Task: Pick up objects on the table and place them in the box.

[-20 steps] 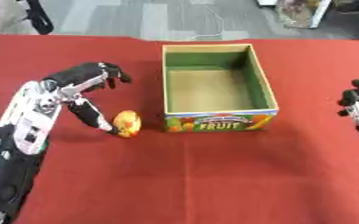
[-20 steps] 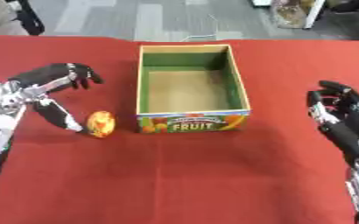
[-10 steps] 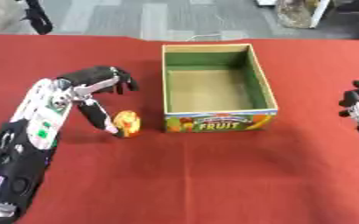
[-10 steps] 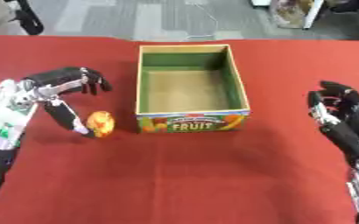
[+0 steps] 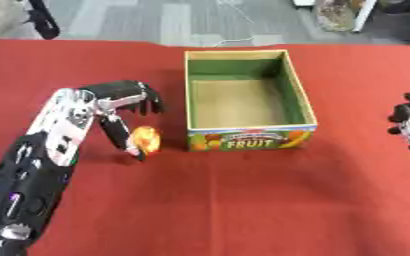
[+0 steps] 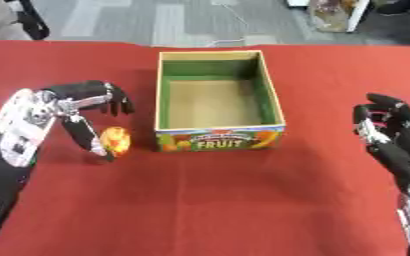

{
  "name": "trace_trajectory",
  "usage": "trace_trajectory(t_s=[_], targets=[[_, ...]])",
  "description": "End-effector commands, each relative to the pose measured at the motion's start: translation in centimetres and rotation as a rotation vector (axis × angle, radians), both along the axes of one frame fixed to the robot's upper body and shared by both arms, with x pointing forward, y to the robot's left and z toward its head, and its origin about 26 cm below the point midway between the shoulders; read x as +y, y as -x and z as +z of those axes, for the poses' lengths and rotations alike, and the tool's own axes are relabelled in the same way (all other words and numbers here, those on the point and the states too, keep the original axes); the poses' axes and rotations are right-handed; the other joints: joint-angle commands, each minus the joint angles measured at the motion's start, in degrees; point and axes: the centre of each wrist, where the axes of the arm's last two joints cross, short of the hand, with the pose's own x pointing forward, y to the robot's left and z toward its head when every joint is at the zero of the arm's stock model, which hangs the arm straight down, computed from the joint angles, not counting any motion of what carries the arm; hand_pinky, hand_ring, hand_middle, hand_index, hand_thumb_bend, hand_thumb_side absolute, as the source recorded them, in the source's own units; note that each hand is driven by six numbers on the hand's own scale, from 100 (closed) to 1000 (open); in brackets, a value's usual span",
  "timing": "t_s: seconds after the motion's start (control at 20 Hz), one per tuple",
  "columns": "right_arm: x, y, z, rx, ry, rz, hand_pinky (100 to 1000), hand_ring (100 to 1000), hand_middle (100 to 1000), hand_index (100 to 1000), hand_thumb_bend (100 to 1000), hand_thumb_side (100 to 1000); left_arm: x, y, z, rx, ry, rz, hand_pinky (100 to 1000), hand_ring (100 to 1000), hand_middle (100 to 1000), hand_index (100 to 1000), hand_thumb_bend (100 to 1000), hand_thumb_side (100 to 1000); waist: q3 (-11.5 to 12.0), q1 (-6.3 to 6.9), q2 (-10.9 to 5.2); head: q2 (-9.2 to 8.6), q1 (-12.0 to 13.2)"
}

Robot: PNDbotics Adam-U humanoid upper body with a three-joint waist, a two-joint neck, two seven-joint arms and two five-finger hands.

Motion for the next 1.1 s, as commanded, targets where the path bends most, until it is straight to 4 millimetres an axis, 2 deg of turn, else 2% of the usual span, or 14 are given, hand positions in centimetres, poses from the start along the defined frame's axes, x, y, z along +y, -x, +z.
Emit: trace_trajectory(t_s=[0.05,0.2,0.6,0.95,1.1], targets=[[-0.2,0.0,0.8,-0.023,0.012,0.007,560,639,627,793,269,407,0.1,-0.1,1.0,-0.014,-0.038,-0.004,564,579,600,737,773,109,-0.02,0.08,-0.93,0.16,0.13],[-0.2,0.0,0.8,-0.021,0.013,0.007,560,639,627,793,269,407,0.3,-0.1,0.8,0.002,-0.064,-0.003,547,561,582,723,765,100,-0.01,0.07,-0.90,0.27,0.17],[-0.3,0.0,0.8,-0.022,0.011,0.004,559,638,627,792,265,407,0.6,-0.1,0.5,0.014,-0.094,0.011,453,472,496,652,666,100,0.03,-0.07,-0.85,0.30,0.15],[-0.3,0.0,0.7,-0.020,0.011,0.002,559,638,626,791,263,406,0.7,-0.1,-0.1,0.004,-0.073,0.036,293,329,356,516,528,100,0.02,-0.13,-0.80,0.30,0.17],[-0.3,0.0,0.7,-0.020,0.011,0.002,559,637,626,790,262,406,0.7,-0.1,-0.3,0.001,-0.073,0.044,264,299,326,487,473,100,0.00,-0.12,-0.81,0.30,0.19]])
